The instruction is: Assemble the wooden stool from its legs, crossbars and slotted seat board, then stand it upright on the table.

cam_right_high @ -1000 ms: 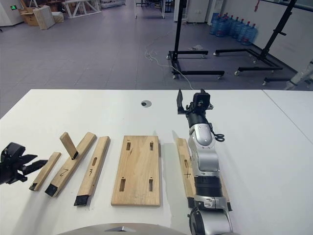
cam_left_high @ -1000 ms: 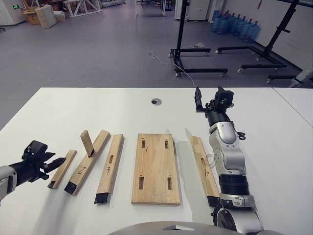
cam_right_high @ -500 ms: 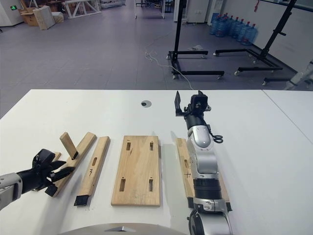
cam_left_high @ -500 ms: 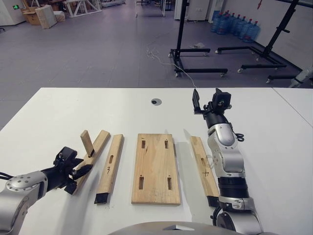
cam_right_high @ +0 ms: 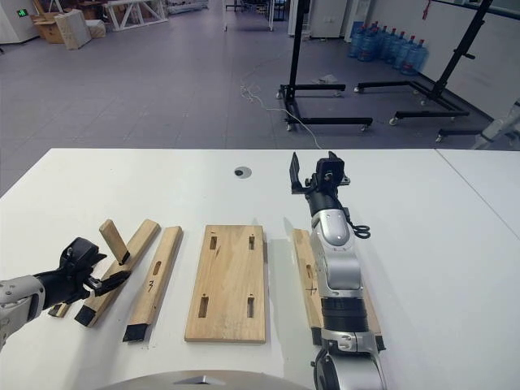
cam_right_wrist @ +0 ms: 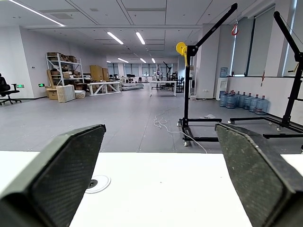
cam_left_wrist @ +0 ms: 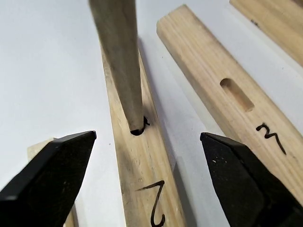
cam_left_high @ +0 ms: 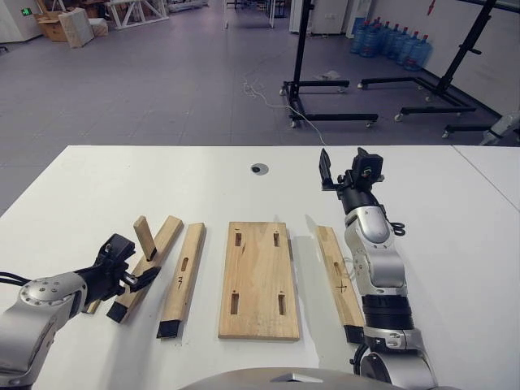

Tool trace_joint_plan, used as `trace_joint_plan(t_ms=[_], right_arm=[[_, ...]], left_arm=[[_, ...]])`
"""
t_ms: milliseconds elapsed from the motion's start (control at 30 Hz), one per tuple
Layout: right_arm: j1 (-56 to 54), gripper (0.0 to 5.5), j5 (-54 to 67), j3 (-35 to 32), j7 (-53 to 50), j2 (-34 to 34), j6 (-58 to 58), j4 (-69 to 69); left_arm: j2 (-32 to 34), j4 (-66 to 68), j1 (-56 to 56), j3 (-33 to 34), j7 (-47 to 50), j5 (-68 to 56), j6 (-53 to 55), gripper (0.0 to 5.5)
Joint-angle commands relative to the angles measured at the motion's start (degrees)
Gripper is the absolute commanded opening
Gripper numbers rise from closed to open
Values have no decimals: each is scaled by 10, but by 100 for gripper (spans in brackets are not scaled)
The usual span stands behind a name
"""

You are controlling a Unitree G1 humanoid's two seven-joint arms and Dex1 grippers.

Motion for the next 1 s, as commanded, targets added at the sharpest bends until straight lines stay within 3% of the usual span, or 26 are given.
trace_joint_plan(t_ms=[33, 500, 767, 867, 1000], right_arm=[[1, 427, 1, -3, -1, -3, 3, -2], [-9, 427, 2, -1, 5, -5, 2, 6], [-29, 427, 7, -7, 16, -16, -3, 23], [-40, 427, 10, -9, 22, -18, -7, 32], [-59, 427, 22, -10, 41, -20, -17, 52]], left_arm=[[-4, 26, 2, -25, 4, 20, -10, 404], [-31, 80, 23, -16, 0, 20, -45, 205], [-68, 86, -4, 13, 37, 19, -58, 203], [-92, 102, -68, 69, 80, 3, -60, 203], [-140, 67, -151, 91, 105, -41, -63, 203]])
